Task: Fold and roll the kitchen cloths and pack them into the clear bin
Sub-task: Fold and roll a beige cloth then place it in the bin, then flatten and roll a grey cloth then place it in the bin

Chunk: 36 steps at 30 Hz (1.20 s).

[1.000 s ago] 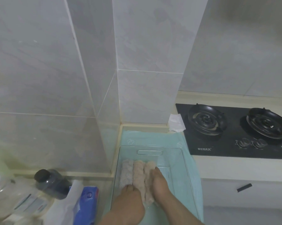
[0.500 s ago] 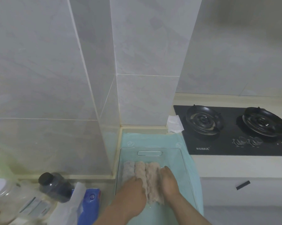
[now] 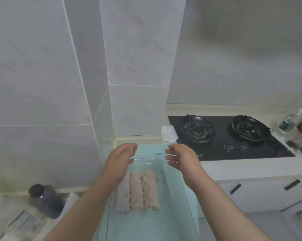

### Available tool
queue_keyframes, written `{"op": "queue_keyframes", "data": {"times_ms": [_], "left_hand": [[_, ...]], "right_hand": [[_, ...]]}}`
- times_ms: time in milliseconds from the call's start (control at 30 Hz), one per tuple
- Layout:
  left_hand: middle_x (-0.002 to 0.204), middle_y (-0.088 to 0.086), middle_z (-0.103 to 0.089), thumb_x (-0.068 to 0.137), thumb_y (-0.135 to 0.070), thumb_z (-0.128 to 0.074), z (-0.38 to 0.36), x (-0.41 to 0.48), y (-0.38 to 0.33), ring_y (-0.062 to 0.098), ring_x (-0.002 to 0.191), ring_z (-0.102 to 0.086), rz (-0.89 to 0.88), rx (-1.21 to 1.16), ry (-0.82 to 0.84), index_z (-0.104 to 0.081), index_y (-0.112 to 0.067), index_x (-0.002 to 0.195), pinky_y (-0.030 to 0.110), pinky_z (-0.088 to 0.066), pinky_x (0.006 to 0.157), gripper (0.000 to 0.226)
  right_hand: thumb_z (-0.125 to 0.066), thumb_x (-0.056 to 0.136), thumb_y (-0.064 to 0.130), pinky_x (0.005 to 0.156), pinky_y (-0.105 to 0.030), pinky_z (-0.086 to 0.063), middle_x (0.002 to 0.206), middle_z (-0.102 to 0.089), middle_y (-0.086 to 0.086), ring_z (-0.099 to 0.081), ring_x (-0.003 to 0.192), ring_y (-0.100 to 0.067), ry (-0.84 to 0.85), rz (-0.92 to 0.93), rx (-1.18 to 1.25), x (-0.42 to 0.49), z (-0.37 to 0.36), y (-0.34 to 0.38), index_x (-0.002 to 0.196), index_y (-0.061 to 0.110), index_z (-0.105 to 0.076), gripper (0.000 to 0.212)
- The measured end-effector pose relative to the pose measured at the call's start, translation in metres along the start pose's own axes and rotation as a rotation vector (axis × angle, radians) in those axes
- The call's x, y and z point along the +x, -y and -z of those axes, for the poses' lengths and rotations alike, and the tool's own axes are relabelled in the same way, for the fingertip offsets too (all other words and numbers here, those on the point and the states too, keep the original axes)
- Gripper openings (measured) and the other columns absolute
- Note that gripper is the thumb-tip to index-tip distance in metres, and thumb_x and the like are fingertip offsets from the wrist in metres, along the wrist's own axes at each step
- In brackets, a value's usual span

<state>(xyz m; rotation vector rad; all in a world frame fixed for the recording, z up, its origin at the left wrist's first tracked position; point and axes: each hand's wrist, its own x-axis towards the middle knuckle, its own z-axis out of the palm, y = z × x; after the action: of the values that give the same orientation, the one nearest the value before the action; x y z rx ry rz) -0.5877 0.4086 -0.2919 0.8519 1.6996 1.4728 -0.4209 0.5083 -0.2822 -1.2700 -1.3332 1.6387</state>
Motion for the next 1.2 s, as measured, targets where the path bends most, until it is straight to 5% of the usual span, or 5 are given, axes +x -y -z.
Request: {"op": "queue_keyframes", "data": {"times_ms": [200,400,533,700,1200], "left_hand": [[0.122,-0.012,-0.062,0.088,-0.044,-0.048,-0.011,-0.035,-0.026,0.008,0.118,-0.055,-0.121,0.107,-0.145,-0.063,-0.028,0.119,0.039,-0.04,0.108,0.038],[0.093,-0.03,-0.069,0.087,-0.037,-0.052,-0.051,-0.082,-0.043,-0.013,0.096,-0.059,-0.157,0.086,-0.361,-0.063,-0.042,0.092,0.034,-0.043,0.101,0.013],[0.121,-0.012,-0.063,0.077,-0.05,-0.052,-0.082,-0.131,-0.049,0.008,0.119,-0.054,-0.145,0.082,-0.534,-0.061,-0.041,0.104,0.042,-0.038,0.109,0.03],[0.107,-0.03,-0.062,0.098,-0.025,-0.049,-0.111,-0.217,-0.051,-0.012,0.101,-0.056,-0.114,0.074,-0.717,-0.059,-0.04,0.106,0.01,-0.045,0.085,0.019],[0.118,-0.023,-0.058,0.079,-0.045,-0.053,-0.111,-0.576,-0.02,-0.002,0.115,-0.052,0.127,0.093,-1.502,-0.055,-0.036,0.117,0.031,-0.039,0.106,0.039]], "right_hand": [[-0.051,0.096,0.021,0.099,-0.039,-0.047,0.11,-0.065,0.006,-0.059,0.108,-0.015,0.168,0.279,-0.222,-0.017,0.014,0.028,0.106,0.02,-0.066,0.018],[-0.05,0.096,0.026,0.106,-0.036,-0.042,0.116,-0.06,0.015,-0.055,0.114,-0.009,0.406,0.363,-0.3,-0.027,0.05,0.044,0.12,0.022,-0.061,0.027],[-0.051,0.096,0.027,0.102,-0.031,-0.042,0.109,-0.057,0.022,-0.055,0.112,-0.01,0.563,0.385,-0.308,-0.042,0.081,0.051,0.12,0.024,-0.06,0.026],[-0.053,0.095,0.026,0.102,-0.033,-0.044,0.109,-0.059,0.021,-0.056,0.11,-0.007,0.777,0.419,-0.333,-0.081,0.096,0.043,0.116,0.026,-0.06,0.022],[-0.059,0.092,0.019,0.101,-0.036,-0.045,0.115,-0.062,0.01,-0.057,0.106,-0.005,1.548,0.512,-0.394,-0.353,0.019,-0.024,0.114,0.026,-0.059,0.023]]}}
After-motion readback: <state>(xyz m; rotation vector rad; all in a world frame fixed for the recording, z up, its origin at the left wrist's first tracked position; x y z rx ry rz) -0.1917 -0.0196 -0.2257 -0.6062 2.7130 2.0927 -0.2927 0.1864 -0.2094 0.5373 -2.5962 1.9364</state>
